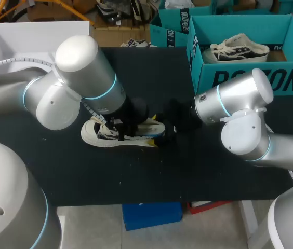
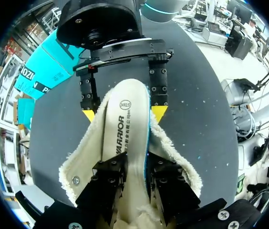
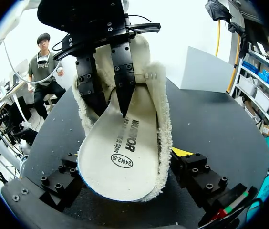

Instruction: Take the shoe out of the shoebox, open the shoe tongue, remove and reinsert the insole, then place the shoe into the shoebox

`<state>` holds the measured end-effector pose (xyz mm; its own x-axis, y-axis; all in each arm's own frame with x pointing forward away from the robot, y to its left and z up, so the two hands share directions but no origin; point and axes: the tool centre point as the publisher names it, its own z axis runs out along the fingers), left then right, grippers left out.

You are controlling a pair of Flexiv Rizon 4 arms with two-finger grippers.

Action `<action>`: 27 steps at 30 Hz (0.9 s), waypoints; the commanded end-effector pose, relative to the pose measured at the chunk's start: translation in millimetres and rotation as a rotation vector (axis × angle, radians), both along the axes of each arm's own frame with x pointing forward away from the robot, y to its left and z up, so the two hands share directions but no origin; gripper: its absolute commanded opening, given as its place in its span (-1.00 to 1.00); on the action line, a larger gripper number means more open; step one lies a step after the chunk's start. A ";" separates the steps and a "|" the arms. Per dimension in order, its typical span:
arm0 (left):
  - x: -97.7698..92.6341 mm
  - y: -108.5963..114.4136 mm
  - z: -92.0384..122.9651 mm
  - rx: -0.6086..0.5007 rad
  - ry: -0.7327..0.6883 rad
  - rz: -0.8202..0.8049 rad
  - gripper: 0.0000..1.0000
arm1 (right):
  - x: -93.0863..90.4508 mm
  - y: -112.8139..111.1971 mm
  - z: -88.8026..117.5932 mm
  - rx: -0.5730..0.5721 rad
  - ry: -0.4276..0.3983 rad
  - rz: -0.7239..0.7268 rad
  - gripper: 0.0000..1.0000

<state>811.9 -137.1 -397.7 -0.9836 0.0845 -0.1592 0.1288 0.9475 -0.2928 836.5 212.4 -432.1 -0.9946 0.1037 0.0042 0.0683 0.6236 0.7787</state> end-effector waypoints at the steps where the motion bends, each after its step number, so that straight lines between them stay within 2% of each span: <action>1: -2.4 -6.5 -4.8 -0.002 -0.008 -0.002 -0.51 | 0.4 0.3 -0.4 0.000 0.001 -0.001 -1.00; 18: 1.9 -32.9 -10.6 -0.025 -0.034 -0.012 -0.51 | 0.4 0.3 -0.4 0.000 0.001 -0.001 -1.00; 27: 4.6 -43.9 -6.6 -0.038 -0.048 -0.020 -0.52 | 0.4 0.3 -0.4 0.000 0.001 -0.001 -1.00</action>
<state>816.8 -175.8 -400.0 -0.9736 0.0981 -0.2060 0.1622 0.9327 -0.3221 836.7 211.9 -432.6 -0.9945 0.1044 0.0047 0.0692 0.6238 0.7785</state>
